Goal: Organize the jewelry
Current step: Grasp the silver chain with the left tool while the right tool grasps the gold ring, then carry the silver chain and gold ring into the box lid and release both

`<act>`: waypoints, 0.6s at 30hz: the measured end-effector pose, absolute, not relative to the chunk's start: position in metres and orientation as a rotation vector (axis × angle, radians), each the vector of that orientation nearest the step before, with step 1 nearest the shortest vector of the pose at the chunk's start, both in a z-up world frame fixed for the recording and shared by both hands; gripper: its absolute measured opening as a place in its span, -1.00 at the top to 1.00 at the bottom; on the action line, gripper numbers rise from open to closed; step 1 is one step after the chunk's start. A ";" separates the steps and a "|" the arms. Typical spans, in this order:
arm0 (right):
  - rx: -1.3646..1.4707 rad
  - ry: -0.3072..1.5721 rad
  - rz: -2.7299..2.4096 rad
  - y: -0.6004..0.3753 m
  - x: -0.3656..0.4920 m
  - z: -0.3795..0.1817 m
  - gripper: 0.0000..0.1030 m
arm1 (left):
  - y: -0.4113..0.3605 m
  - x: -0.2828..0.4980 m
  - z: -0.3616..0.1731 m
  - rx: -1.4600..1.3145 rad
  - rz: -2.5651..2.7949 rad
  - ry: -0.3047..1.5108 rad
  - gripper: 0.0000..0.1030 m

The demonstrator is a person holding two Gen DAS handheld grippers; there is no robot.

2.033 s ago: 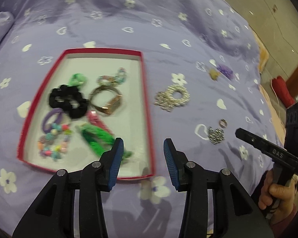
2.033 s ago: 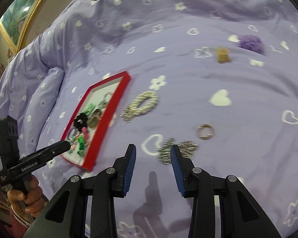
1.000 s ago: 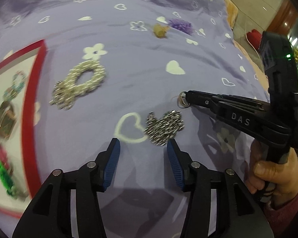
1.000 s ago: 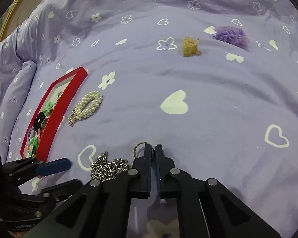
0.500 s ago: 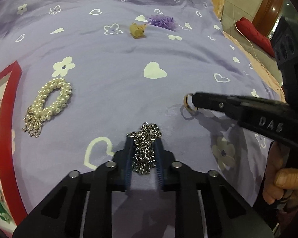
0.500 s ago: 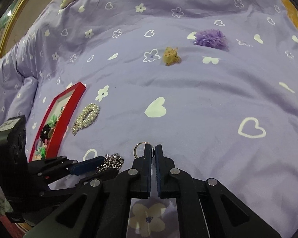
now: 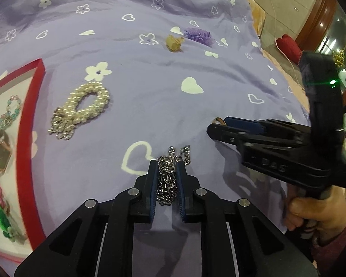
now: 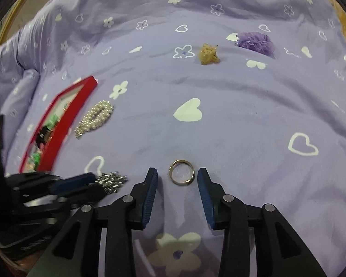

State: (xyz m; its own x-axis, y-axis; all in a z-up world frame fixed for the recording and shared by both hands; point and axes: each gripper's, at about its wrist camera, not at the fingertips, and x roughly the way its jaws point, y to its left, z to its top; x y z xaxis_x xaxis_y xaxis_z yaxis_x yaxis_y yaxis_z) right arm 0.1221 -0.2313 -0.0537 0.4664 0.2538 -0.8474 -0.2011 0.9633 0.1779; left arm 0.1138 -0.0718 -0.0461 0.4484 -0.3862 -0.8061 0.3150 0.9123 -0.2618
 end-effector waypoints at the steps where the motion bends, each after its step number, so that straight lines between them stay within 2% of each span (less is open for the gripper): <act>1: 0.037 1.046 0.271 -0.229 0.123 -0.056 0.33 | -0.070 0.113 -0.045 -0.083 -0.432 1.016 0.74; 3: 0.007 1.035 0.252 -0.227 0.124 -0.057 0.55 | -0.065 0.111 -0.043 -0.094 -0.424 1.012 0.74; 18: 0.054 0.990 0.317 -0.218 0.101 -0.027 0.55 | -0.041 0.089 -0.003 -0.127 -0.409 0.921 0.75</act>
State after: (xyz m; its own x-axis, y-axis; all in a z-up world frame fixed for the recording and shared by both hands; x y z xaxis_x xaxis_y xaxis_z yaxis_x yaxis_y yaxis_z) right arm 0.1012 -0.2180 -0.0271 0.5070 0.2870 -0.8128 -0.2382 0.9529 0.1879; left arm 0.0891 -0.0410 -0.0035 0.5344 -0.3953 -0.7471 0.2883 0.9161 -0.2785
